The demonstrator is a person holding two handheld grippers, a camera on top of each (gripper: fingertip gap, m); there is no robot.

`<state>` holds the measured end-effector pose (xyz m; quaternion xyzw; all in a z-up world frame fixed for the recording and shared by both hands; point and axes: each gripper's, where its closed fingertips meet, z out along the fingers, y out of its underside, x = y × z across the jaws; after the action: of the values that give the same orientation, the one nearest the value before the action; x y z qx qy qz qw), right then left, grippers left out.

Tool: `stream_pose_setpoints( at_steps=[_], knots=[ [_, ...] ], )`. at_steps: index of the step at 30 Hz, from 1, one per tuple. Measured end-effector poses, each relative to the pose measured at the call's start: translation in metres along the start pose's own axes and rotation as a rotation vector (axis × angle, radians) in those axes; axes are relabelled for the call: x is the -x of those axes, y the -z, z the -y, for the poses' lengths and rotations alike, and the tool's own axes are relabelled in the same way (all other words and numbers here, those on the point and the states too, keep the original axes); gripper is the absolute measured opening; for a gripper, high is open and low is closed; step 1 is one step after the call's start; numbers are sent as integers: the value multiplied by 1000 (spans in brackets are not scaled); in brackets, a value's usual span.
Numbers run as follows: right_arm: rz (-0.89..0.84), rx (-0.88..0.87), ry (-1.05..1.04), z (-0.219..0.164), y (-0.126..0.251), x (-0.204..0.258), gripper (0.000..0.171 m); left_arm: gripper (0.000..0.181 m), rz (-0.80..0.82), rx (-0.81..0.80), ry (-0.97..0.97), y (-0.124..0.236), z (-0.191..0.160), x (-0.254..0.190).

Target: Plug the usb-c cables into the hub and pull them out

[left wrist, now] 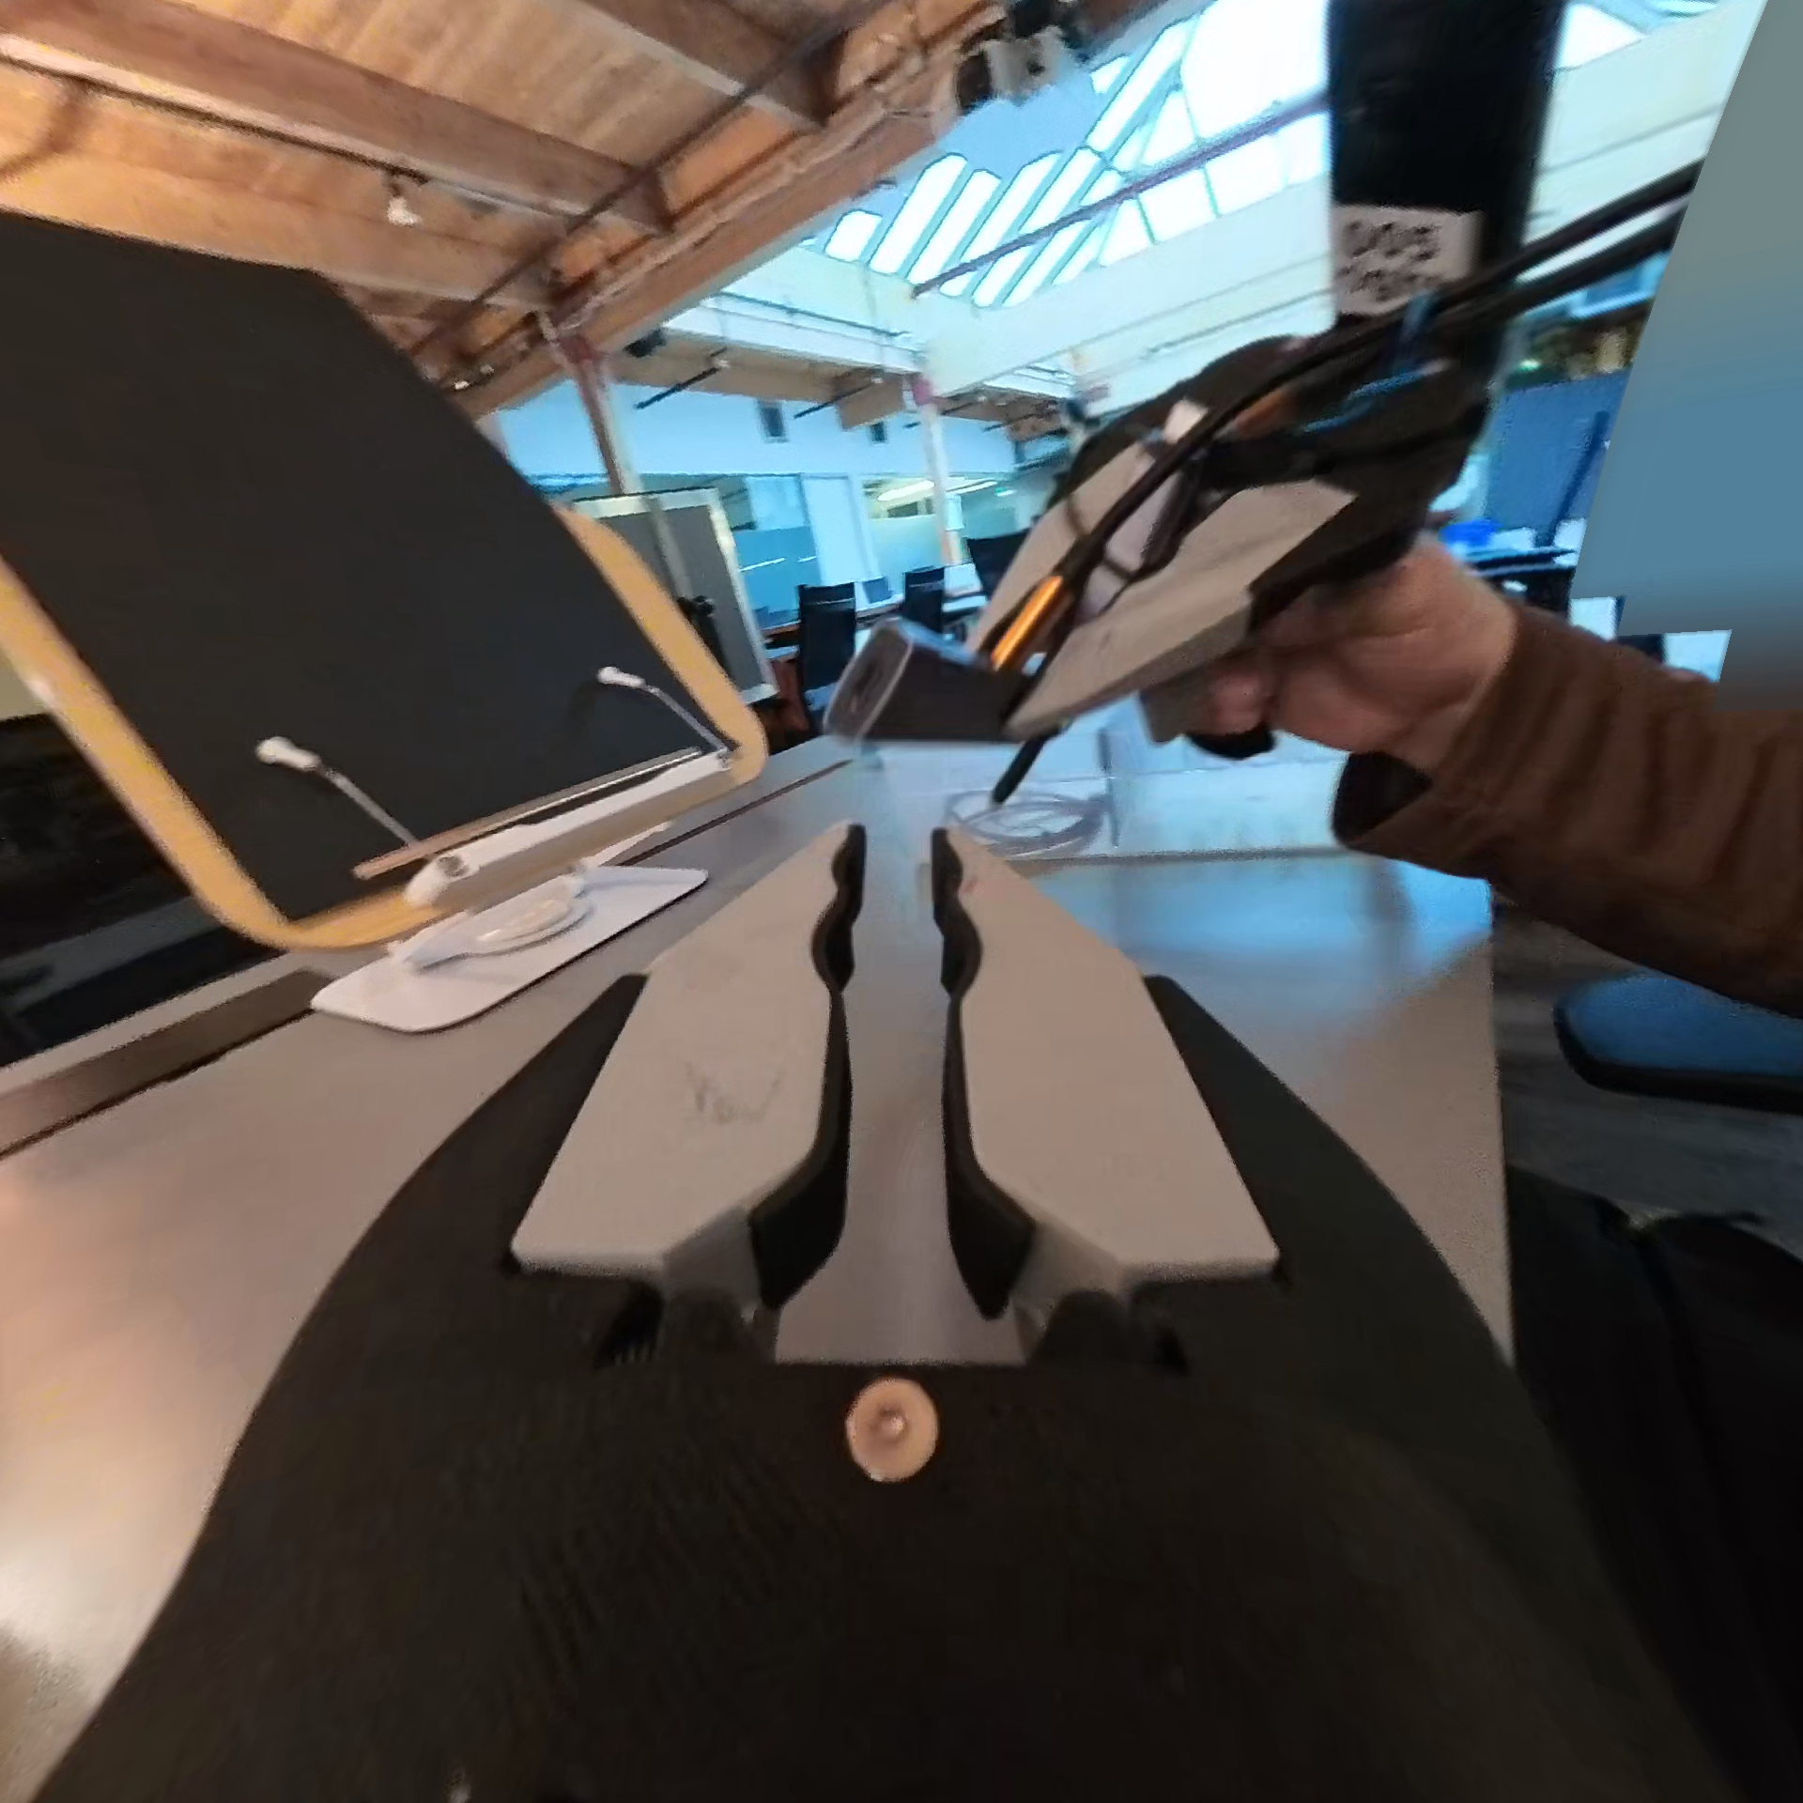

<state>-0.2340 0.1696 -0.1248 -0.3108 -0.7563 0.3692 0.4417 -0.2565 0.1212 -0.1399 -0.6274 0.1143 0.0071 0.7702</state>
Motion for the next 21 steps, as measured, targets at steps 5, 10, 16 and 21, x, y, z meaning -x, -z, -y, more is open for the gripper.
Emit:
stream_pose_setpoints(
  at_steps=[5,10,16,21],
  knots=[
    [-319,-22,-86,4,68,-71,14,5,68,-20,65,4,1,16],
    [-475,-93,-186,3,135,-108,14,0,74,-20,71,4,1,17],
    [-562,-163,-230,1,182,-125,13,0,82,-24,67,5,1,18],
    [-610,-193,-238,2,204,-130,13,0,83,-23,66,5,1,18]
  ],
)
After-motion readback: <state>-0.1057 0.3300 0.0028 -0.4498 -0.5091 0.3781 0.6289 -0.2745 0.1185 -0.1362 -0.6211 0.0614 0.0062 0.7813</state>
